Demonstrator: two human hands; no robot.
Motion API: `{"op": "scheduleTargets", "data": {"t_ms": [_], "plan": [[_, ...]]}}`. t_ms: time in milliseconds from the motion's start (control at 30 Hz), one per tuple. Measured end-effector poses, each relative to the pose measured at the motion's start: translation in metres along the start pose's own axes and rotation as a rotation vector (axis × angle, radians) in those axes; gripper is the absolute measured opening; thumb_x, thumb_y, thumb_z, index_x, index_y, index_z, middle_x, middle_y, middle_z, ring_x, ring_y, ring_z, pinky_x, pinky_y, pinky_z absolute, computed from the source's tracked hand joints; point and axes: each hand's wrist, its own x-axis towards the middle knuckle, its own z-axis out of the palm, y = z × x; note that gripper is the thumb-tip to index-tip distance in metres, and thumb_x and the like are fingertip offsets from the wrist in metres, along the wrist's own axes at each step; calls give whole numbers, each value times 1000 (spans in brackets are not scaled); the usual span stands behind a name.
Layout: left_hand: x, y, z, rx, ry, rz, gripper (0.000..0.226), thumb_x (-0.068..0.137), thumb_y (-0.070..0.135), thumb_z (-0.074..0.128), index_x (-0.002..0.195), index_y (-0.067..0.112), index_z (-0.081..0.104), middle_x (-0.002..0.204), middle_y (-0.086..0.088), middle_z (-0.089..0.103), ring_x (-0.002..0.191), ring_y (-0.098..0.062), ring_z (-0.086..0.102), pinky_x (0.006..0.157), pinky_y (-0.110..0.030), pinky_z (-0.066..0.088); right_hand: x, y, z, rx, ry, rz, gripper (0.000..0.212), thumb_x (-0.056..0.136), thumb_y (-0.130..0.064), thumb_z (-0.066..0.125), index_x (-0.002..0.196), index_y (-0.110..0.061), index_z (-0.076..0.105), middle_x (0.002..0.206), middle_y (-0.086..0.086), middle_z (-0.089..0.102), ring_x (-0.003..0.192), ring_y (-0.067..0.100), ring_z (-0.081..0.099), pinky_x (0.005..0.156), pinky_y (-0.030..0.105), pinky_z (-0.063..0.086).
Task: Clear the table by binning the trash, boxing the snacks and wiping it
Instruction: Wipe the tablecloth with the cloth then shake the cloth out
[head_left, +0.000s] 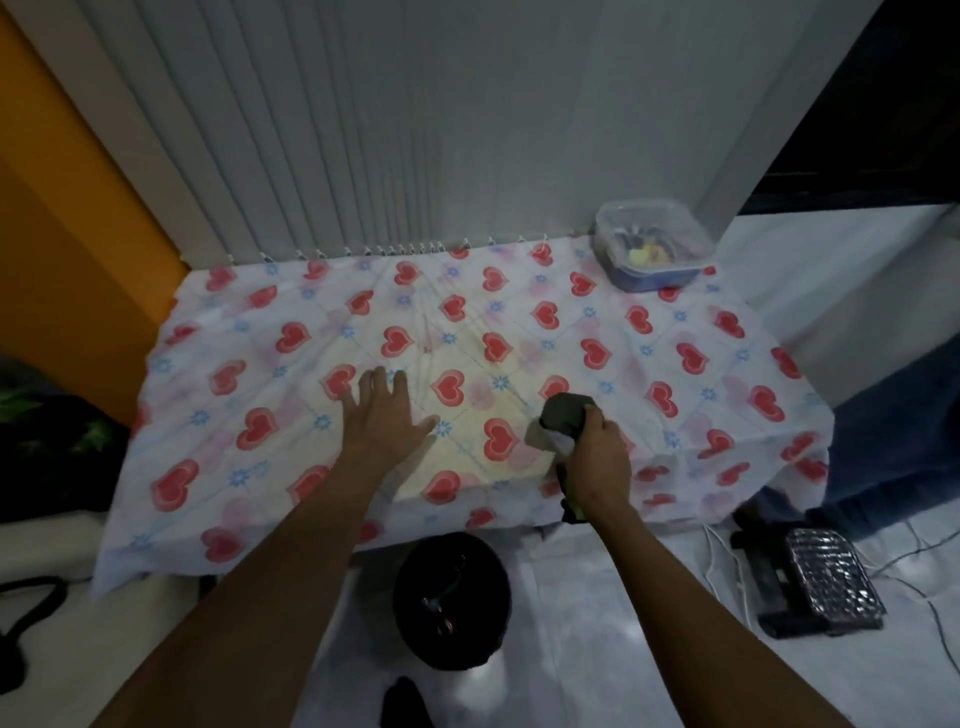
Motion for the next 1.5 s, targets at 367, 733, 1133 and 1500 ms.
{"op": "scheduleTargets", "data": {"t_ms": [367,733,1133,1500], "plan": [[-50,100,-82,-741,-10,240,50,96,45,61,140,25,50,118,-2,70,107,-19,67,86,-31,56,5,-63,-83,387,-113,-359,30,102,-39,50,122,-17,51,103,3,67,81,18,65,70,37,57],[-66,122,-163,-924,243,138,11,97,32,60,92,22,62,95,-3,76,86,-15,73,70,-34,53,13,-78,-164,300,-304,-639,27,105,-32,44,122,-19,60,107,4,70,83,20,63,68,25,45],[-81,155,-222,-1003,497,30,34,91,29,63,61,16,53,62,0,50,62,-13,46,62,-31,37,11,-68,-235,394,-27,-750,23,102,-28,52,107,-13,69,99,3,70,87,19,63,63,13,36],[-81,178,-243,-919,406,296,42,96,50,60,70,18,69,62,7,62,60,-9,55,61,-25,42,10,-90,-246,505,24,-638,27,88,-40,69,100,-20,54,97,-1,65,86,16,64,74,33,58]]}}
